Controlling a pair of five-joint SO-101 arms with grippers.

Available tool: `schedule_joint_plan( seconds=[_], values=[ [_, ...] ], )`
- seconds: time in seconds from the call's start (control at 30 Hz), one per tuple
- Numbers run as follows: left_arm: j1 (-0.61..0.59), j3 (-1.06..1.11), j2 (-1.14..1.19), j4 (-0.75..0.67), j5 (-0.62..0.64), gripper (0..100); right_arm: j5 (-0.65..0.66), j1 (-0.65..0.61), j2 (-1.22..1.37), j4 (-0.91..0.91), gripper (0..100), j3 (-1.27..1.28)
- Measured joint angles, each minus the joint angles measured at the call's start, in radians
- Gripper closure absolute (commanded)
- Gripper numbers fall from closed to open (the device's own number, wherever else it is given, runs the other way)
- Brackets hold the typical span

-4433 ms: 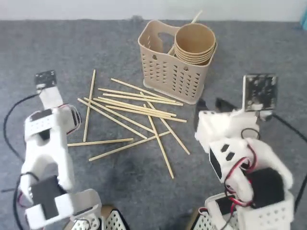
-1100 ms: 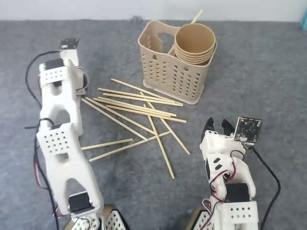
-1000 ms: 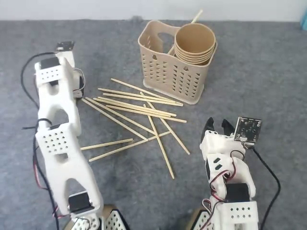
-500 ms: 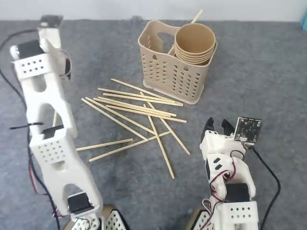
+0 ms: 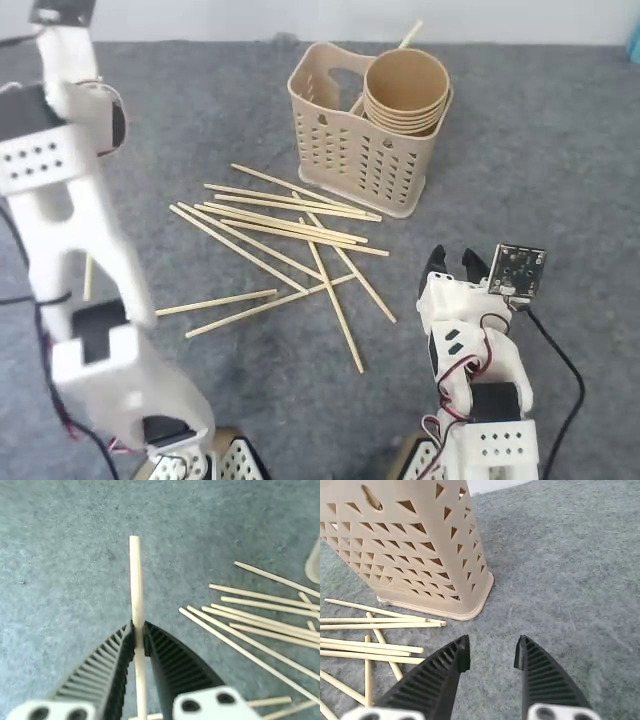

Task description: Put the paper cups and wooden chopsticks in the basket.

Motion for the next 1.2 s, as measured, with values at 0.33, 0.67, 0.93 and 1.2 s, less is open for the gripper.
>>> schedule_joint_plan(
  seconds=[0.33, 0.67, 0.93, 1.2],
  values=[
    [0.074, 0.345, -0.448, -0.130, 0.064, 99, 0.000, 0.000, 0.000, 0.000, 83.7, 0.000],
    [0.224, 0.666, -0.571, -0.618, 0.333, 99, 0.000, 0.000, 0.000, 0.000, 83.7, 0.000],
    [0.373, 0.678, -0.539, -1.014, 0.509, 99, 0.000, 0.000, 0.000, 0.000, 83.7, 0.000],
    [0.476, 0.680, -0.451, -1.436, 0.612, 99, 0.000, 0.000, 0.000, 0.000, 83.7, 0.000]
  ],
)
